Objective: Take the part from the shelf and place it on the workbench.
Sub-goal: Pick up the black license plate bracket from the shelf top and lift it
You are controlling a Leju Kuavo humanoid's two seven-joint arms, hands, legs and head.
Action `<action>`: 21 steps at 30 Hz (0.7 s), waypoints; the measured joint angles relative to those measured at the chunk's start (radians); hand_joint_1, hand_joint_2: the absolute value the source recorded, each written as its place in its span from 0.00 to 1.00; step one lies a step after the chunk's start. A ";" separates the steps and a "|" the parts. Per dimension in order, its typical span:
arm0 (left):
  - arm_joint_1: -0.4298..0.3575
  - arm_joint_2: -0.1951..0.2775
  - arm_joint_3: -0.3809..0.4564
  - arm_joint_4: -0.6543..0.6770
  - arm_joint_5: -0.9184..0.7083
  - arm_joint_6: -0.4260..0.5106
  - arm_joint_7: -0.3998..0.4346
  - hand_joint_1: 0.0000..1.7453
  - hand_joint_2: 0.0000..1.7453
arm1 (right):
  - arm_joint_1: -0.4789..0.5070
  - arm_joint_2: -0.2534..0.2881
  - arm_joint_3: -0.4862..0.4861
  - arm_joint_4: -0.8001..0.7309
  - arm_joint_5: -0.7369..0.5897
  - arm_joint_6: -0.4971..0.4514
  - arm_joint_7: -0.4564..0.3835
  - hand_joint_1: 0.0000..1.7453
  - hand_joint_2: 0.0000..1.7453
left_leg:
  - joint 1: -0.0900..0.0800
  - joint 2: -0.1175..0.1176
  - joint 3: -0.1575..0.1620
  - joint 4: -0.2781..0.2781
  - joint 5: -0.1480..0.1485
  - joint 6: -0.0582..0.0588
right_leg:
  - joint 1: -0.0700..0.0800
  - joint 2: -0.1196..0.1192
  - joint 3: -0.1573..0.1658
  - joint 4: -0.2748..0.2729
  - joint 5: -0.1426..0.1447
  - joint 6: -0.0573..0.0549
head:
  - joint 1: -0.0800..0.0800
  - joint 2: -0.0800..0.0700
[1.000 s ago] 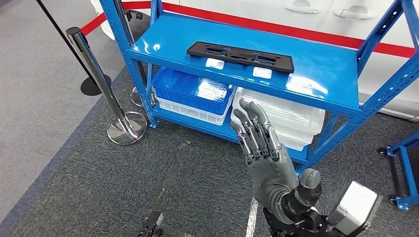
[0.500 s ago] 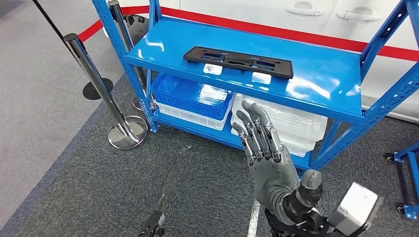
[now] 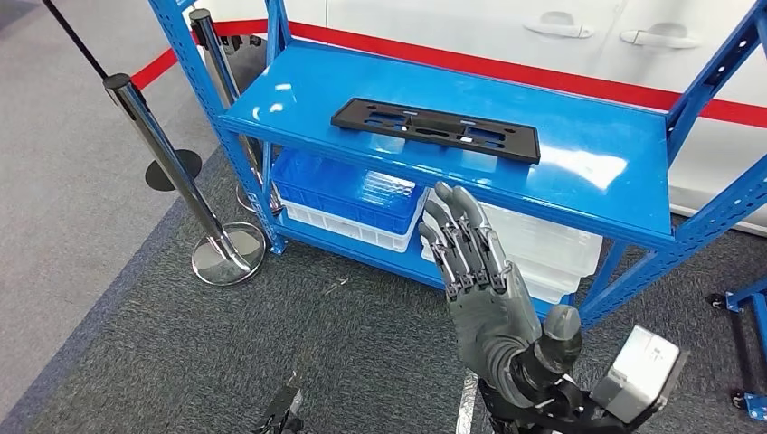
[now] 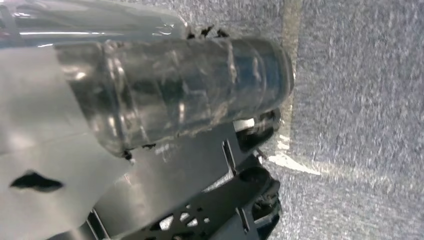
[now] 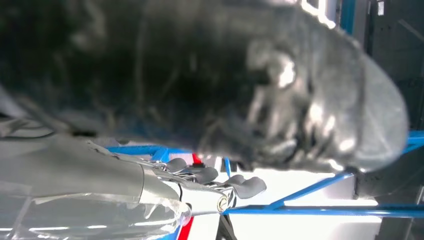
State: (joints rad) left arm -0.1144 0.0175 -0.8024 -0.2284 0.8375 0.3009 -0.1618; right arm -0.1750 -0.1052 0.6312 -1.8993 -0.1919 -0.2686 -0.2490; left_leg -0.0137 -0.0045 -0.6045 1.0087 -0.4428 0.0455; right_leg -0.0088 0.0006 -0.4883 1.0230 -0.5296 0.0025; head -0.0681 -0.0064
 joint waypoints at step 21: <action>-0.008 0.001 -0.006 0.000 0.011 -0.005 -0.012 0.00 0.00 | -0.007 0.006 0.005 0.024 -0.022 -0.002 0.000 0.00 0.00 | 0.027 -0.001 -0.005 0.244 -0.188 -0.059 | -0.016 0.001 -0.124 0.015 0.084 -0.022 | 0.012 0.000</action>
State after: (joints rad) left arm -0.1226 0.0183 -0.8080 -0.2281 0.8490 0.2956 -0.1737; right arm -0.1819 -0.0996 0.6363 -1.8750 -0.2134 -0.2705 -0.2489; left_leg 0.0129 -0.0053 -0.6091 1.2524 -0.6304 -0.0131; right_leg -0.0251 0.0014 -0.6124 1.0381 -0.4460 -0.0196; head -0.0565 -0.0064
